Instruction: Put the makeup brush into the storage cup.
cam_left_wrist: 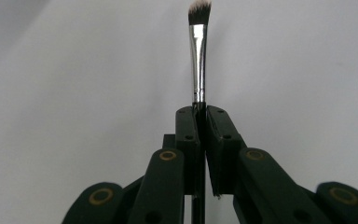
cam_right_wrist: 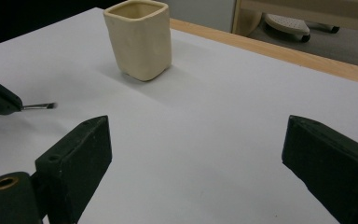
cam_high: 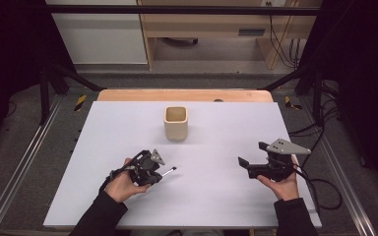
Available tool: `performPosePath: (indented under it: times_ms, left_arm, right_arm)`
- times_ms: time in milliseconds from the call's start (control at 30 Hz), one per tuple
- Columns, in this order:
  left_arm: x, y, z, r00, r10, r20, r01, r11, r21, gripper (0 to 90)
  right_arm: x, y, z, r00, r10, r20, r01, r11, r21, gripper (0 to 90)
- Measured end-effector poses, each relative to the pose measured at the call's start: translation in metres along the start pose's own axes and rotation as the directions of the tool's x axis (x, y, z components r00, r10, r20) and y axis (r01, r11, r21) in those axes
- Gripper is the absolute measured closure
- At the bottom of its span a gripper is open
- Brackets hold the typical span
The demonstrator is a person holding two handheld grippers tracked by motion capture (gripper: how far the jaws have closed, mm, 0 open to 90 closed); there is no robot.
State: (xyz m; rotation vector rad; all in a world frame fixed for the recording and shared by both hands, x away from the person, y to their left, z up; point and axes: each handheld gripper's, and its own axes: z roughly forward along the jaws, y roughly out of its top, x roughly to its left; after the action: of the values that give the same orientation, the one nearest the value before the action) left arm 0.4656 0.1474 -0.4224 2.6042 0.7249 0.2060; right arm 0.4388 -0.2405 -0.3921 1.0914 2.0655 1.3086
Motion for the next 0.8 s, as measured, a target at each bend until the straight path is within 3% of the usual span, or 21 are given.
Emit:
performPosePath:
  times_ms: [167,300,333,367,433,500,567,600,633,667,700,767,800]
  left_arm:
    - [-0.001,0.0,-0.008,0.9997,-0.025,-0.009,0.024,0.9982,-0.056,84.0]
    - [-0.001,-0.001,-0.014,0.9973,-0.072,-0.013,0.069,0.9886,-0.134,84.0]
    - [0.001,-0.002,-0.016,0.9954,-0.095,-0.01,0.092,0.9825,-0.162,84.0]
    - [0.001,-0.002,-0.016,0.9954,-0.095,-0.01,0.092,0.9825,-0.162,84.0]
    - [0.003,-0.005,-0.021,0.9913,-0.131,-0.004,0.128,0.9688,-0.212,84.0]
    - [0.004,-0.006,-0.023,0.99,-0.141,0.002,0.138,0.9646,-0.225,84.0]
    - [0.005,-0.008,-0.027,0.9865,-0.163,0.015,0.161,0.948,-0.275,84.0]
    - [0.005,-0.008,-0.027,0.9865,-0.163,0.015,0.161,0.948,-0.275,84.0]
    - [0.006,-0.009,-0.029,0.9854,-0.17,0.008,0.165,0.9432,-0.288,84.0]
    - [0.007,-0.01,-0.032,0.9827,-0.185,-0.001,0.175,0.9328,-0.315,84.0]
    - [0.007,-0.01,-0.032,0.9827,-0.185,-0.001,0.175,0.9328,-0.315,84.0]
    - [0.009,-0.012,-0.035,0.9792,-0.202,-0.012,0.186,0.9215,-0.341,84.1]
    - [0.009,-0.013,-0.038,0.977,-0.212,-0.023,0.189,0.9114,-0.366,84.0]
  right_arm:
    - [0.0,0.0,0.0,1.0,-0.001,0.0,0.001,1.0,-0.002,8.5]
    - [0.0,0.0,-0.001,1.0,-0.001,-0.001,0.001,1.0,-0.005,8.5]
    - [0.0,0.0,-0.001,1.0,-0.001,0.0,0.001,1.0,-0.005,8.5]
    - [0.0,0.0,-0.001,1.0,-0.001,0.0,0.001,1.0,-0.005,8.5]
    - [0.0,0.0,-0.002,1.0,0.0,-0.004,0.0,1.0,-0.007,8.5]
    - [-0.001,0.0,-0.002,1.0,0.001,-0.006,-0.001,1.0,-0.007,8.5]
    - [0.0,0.0,-0.001,1.0,0.002,-0.006,-0.002,1.0,-0.006,8.5]
    - [0.0,0.0,-0.001,1.0,0.002,-0.006,-0.002,1.0,-0.006,8.5]
    - [0.0,0.0,-0.001,1.0,0.002,-0.006,-0.002,1.0,-0.006,8.5]
    - [0.0,0.0,-0.001,1.0,0.001,-0.007,-0.002,1.0,-0.006,8.5]
    - [0.0,0.0,-0.001,1.0,0.001,-0.007,-0.002,1.0,-0.006,8.5]
    - [0.0,0.0,-0.001,1.0,-0.001,-0.009,0.0,1.0,-0.006,8.5]
    - [0.0,0.0,-0.001,1.0,-0.001,-0.008,0.001,1.0,-0.005,8.5]
